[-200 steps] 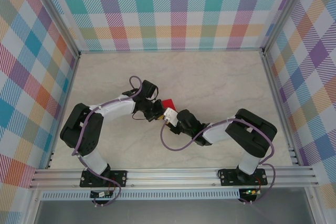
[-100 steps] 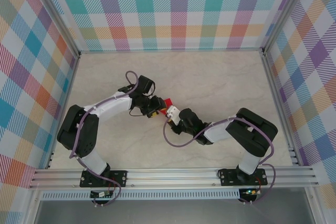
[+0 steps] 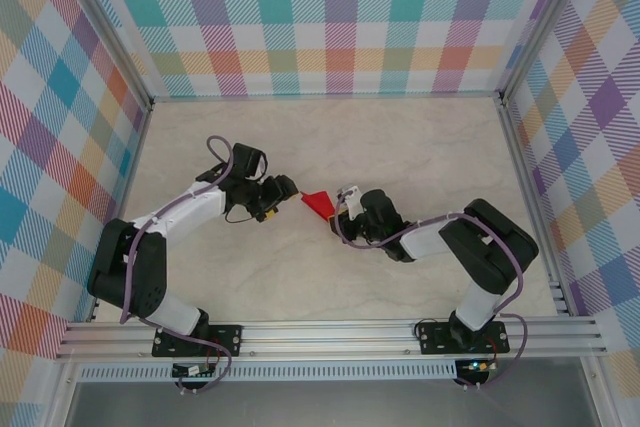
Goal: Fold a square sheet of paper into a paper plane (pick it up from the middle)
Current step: Fold the wing for the fifth time at the center of the table.
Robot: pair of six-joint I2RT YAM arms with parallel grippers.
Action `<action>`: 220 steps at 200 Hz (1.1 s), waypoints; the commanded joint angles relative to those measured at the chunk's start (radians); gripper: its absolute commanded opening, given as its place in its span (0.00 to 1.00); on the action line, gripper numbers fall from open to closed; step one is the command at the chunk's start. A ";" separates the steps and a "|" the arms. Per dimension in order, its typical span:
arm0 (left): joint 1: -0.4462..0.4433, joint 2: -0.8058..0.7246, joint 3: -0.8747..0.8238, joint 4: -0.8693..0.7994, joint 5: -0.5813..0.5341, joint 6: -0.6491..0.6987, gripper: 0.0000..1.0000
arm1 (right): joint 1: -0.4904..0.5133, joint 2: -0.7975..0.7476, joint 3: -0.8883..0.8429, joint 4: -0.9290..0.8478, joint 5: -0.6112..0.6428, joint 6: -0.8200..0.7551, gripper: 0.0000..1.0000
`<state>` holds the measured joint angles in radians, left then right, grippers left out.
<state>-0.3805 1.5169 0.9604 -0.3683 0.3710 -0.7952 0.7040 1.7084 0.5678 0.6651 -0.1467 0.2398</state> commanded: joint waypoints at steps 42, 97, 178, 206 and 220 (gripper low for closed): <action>-0.019 -0.053 -0.138 0.197 0.073 -0.004 0.80 | -0.029 -0.028 -0.023 0.014 -0.194 0.211 0.14; -0.064 -0.061 -0.181 0.242 0.068 -0.009 0.81 | -0.029 -0.060 -0.061 0.009 -0.221 0.287 0.15; -0.102 -0.049 -0.208 0.303 0.060 -0.024 0.81 | -0.029 -0.058 -0.011 -0.099 -0.282 0.306 0.15; -0.109 -0.043 -0.209 0.313 0.059 -0.027 0.81 | -0.029 -0.031 0.012 -0.110 -0.285 0.348 0.15; -0.112 -0.037 -0.207 0.317 0.059 -0.027 0.81 | -0.031 -0.021 0.028 -0.142 -0.275 0.361 0.15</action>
<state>-0.4774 1.4754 0.7628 -0.0772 0.4286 -0.8165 0.6746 1.6646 0.5560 0.5663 -0.4030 0.5621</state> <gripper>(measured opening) 0.810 0.151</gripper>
